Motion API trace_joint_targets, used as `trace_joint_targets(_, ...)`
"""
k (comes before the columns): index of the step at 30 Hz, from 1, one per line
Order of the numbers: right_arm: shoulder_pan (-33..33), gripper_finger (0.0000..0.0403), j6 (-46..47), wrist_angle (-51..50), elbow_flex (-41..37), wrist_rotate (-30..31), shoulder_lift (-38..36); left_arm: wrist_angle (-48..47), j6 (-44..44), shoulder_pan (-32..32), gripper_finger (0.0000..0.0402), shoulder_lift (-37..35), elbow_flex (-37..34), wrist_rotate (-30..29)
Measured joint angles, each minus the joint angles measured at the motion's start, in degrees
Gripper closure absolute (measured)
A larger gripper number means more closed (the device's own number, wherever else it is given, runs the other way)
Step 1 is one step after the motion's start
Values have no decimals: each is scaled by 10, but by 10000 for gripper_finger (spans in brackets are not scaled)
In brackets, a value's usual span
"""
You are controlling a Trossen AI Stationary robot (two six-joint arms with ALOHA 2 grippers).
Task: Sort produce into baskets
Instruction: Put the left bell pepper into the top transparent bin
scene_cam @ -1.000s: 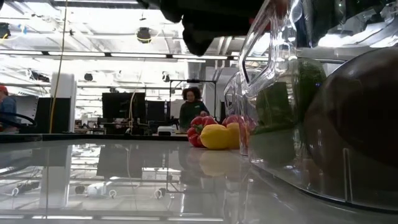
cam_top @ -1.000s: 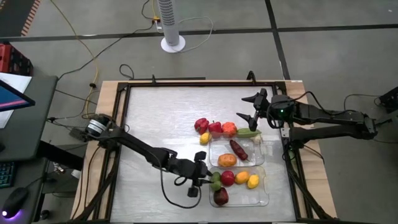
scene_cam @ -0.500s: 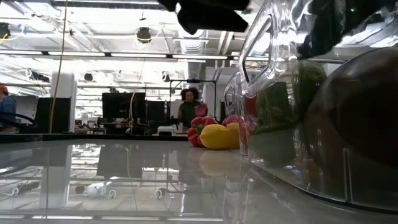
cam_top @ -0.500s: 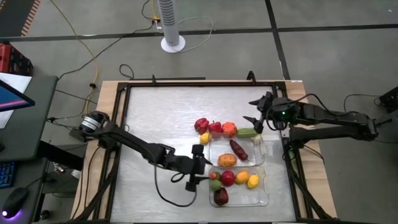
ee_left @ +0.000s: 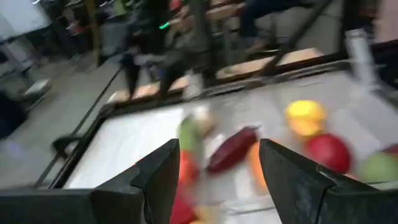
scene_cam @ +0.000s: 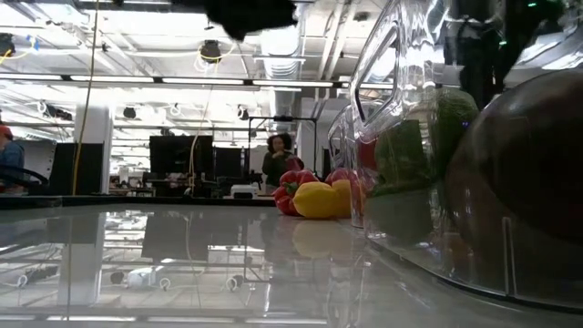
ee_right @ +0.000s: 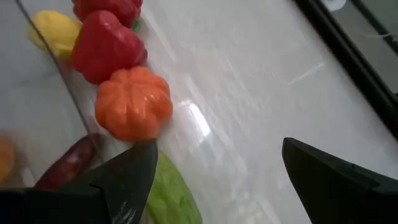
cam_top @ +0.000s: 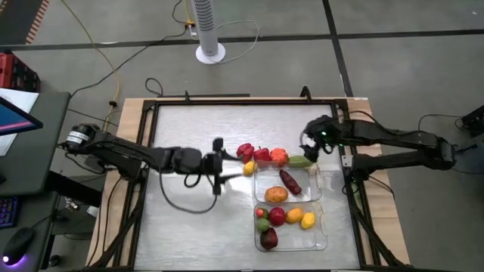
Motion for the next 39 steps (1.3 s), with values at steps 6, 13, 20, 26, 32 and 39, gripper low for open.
trace_joint_targets(6,-21,33,-21,29,69,-35,97,-5,-55,71,194,-8,-61,38)
trace_joint_targets(13,-4,33,-42,49,160,-39,190,10,-126,122,177,19,-99,42)
trace_joint_targets(20,16,33,-62,122,167,-27,192,65,-142,141,90,110,-100,29)
trace_joint_targets(26,23,33,-62,125,166,-24,191,140,-141,153,16,191,-80,30)
trace_joint_targets(32,23,33,-64,126,166,-24,191,150,-136,160,5,255,-39,7)
trace_joint_targets(39,26,33,-64,127,166,-24,191,135,-130,168,15,301,-13,-30)
